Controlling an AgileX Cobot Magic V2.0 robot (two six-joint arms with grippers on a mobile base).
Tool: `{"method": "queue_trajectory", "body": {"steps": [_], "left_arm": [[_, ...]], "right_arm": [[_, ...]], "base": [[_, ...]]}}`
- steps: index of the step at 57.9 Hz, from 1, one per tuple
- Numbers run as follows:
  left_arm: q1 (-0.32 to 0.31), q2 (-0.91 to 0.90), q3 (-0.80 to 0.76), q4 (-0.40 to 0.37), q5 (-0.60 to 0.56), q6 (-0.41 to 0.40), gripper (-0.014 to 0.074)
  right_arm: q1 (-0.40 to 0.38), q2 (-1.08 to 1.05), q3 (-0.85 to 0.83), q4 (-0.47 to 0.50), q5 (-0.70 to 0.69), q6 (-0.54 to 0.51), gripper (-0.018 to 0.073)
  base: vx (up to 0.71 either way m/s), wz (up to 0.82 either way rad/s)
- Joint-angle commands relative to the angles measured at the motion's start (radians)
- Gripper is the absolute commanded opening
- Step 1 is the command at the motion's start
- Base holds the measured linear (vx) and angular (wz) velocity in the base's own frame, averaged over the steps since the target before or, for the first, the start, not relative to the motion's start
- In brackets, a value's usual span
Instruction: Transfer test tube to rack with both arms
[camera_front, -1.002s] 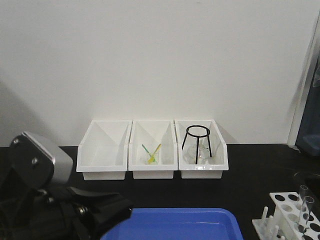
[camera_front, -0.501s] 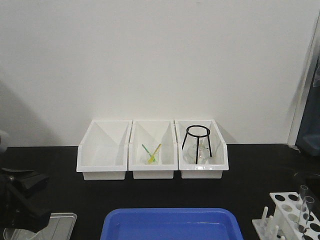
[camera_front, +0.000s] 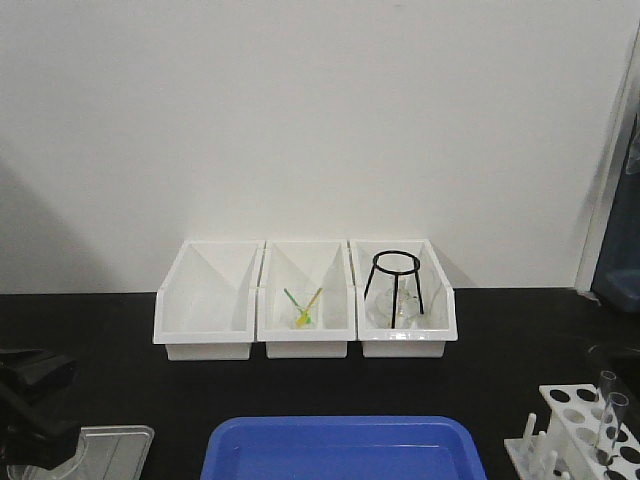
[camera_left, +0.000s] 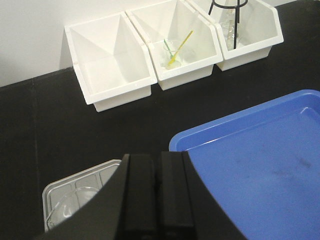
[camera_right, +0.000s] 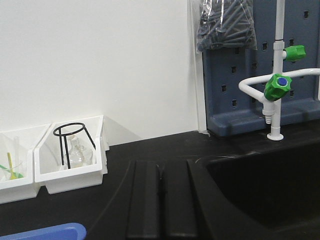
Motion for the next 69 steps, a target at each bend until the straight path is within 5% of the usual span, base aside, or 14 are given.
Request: {"method": "queue_trajectory", "body": {"steps": [1, 16, 23, 37, 53, 69], "left_arm": [[0.002, -0.012, -0.028, 0.009, -0.064, -0.010, 0.0000], [0.002, -0.013, -0.028, 0.007, -0.118, -0.011, 0.0000], [0.002, -0.015, -0.028, -0.062, -0.190, 0.003, 0.0000], [0.058, -0.067, 0.005, -0.248, -0.359, 0.299, 0.0000], [0.229, -0.484, 0.395, -0.271, -0.411, 0.317, 0.0000], [0.281, -0.906, 0.846, -0.272, -0.504, 0.282, 0.0000]], "right_arm": [[-0.004, 0.006, -0.032, -0.007, -0.073, -0.009, -0.0011], [-0.004, 0.006, -0.032, -0.007, -0.073, -0.009, -0.0011], [-0.004, 0.006, -0.032, -0.007, -0.073, -0.009, -0.0011], [-0.004, 0.006, -0.032, -0.007, -0.073, -0.009, -0.0011], [-0.004, 0.006, -0.032, -0.007, -0.073, -0.009, -0.0011], [-0.004, 0.006, -0.032, -0.007, -0.073, -0.009, -0.0011]], "base": [[0.00, 0.00], [0.00, 0.00], [0.00, 0.00], [0.00, 0.00], [0.00, 0.00], [0.00, 0.00]]}}
